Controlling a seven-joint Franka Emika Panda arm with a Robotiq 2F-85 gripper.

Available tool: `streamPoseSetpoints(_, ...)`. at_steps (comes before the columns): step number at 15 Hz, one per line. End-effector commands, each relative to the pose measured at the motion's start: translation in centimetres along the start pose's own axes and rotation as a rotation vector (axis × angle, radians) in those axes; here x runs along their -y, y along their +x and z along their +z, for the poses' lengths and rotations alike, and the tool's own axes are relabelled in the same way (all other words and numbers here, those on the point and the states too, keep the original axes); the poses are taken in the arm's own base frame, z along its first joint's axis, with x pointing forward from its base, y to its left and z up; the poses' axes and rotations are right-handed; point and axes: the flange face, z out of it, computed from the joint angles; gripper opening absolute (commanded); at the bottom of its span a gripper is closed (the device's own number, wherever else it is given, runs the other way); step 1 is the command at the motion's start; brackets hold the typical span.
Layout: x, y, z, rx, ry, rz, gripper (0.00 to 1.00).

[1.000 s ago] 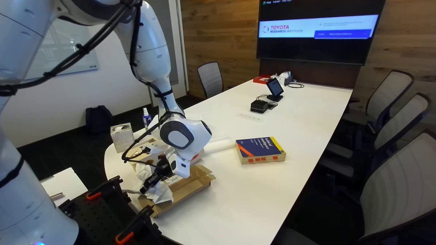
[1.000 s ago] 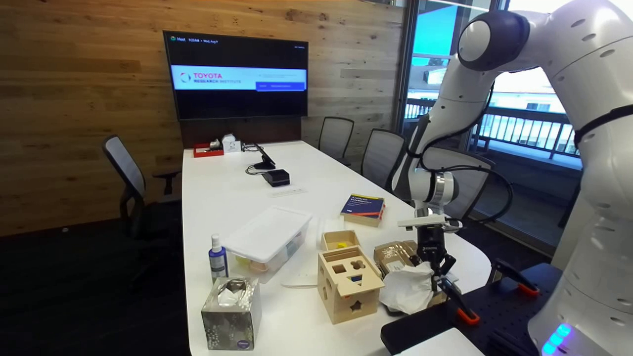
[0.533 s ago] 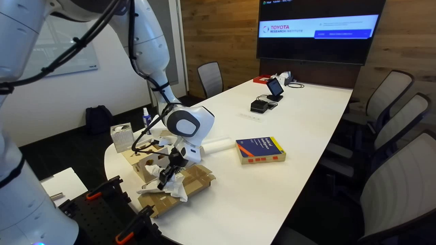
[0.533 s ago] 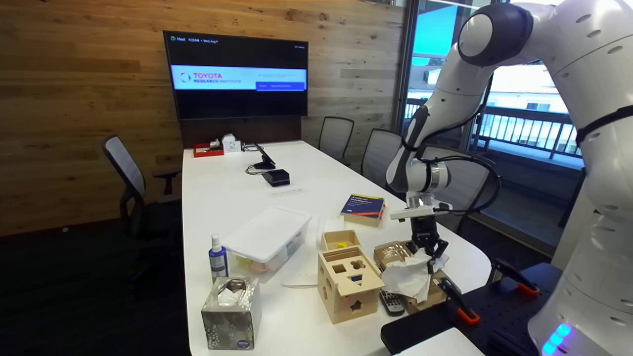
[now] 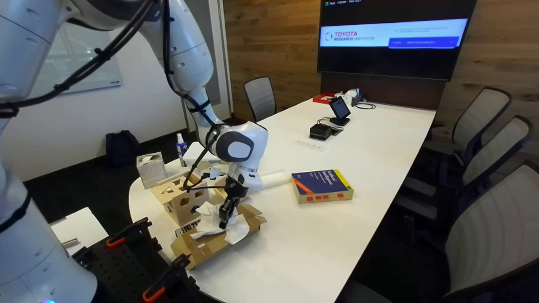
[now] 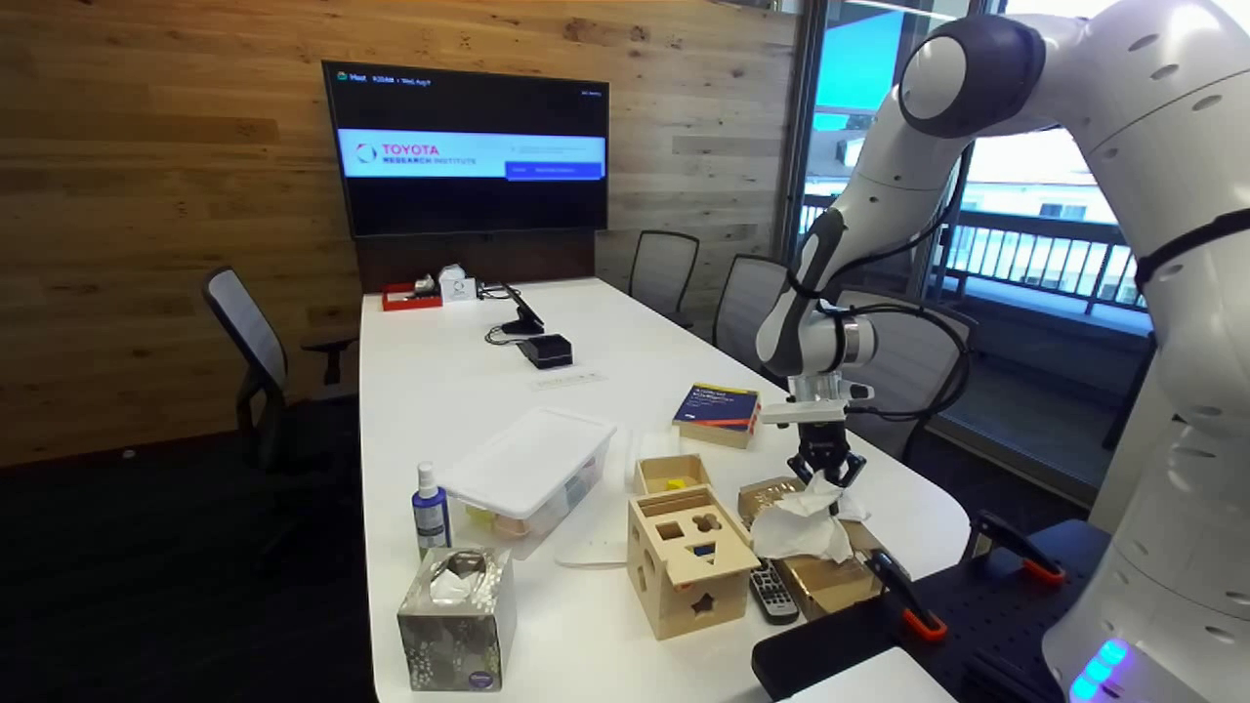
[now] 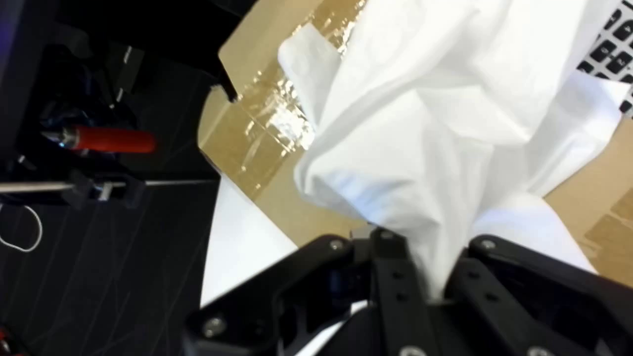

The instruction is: Wipe the cardboard box with the napkin

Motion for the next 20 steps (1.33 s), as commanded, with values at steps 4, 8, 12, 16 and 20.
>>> streamPoseSetpoints(4, 2.6, 1.0, -1.7, -0.166, 0.139, -0.123, 0.00)
streamPoseSetpoints(8, 4.1, -0.2, -2.7, -0.226, 0.250, -0.277, 0.00)
streamPoseSetpoints(12, 4.9, -2.7, -2.2, -0.165, 0.277, -0.408, 0.00)
streamPoseSetpoints(16, 3.9, -4.5, -0.8, -0.039, 0.224, -0.404, 0.00)
streamPoseSetpoints(20, 1.9, -5.0, 1.3, 0.110, 0.105, -0.301, 0.00)
